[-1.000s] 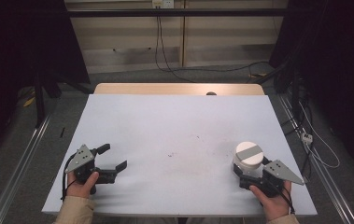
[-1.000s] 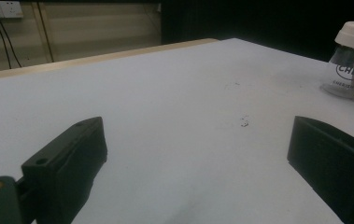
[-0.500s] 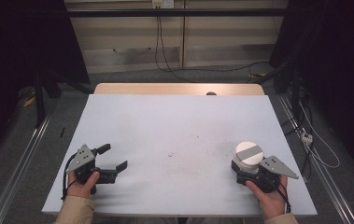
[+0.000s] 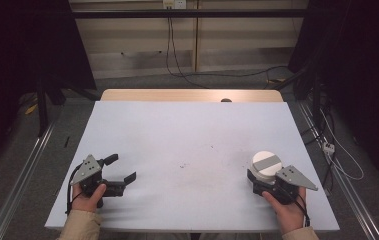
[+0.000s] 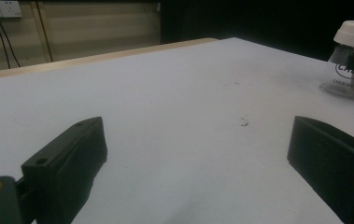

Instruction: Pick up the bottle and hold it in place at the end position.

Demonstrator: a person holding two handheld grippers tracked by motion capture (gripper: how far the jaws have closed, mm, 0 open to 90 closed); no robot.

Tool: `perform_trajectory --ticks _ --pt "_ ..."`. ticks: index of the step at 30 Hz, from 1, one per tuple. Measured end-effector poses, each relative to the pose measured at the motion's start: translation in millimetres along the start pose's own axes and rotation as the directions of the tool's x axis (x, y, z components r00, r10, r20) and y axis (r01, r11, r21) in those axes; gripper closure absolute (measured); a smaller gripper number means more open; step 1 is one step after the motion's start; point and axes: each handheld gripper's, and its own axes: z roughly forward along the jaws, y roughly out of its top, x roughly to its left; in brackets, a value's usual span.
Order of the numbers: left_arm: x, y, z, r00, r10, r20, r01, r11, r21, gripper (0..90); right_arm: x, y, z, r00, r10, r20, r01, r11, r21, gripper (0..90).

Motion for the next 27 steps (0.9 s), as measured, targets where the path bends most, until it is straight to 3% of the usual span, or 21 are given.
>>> perform_trajectory --ticks 4,12,27 --pt "-0.3 0.1 0.2 1.0 0.001 0.0 -0.001 1.0 0.001 4.4 -2.1 1.4 -0.1 0.9997 0.022 -0.012 -0.022 1.0 -0.003 18.4" --pt "-0.6 0.2 0.5 1.0 0.002 0.006 -0.002 1.0 -0.001 4.4 1.2 9.8 4.0 0.9994 0.019 -0.03 -0.02 0.999 -0.028 18.5" --pt "-0.5 0.6 0.4 1.0 -0.002 0.003 0.002 0.9999 -0.01 4.4 15.0 22.1 22.3 0.9981 -0.02 -0.059 0.018 0.999 -0.033 18.5"
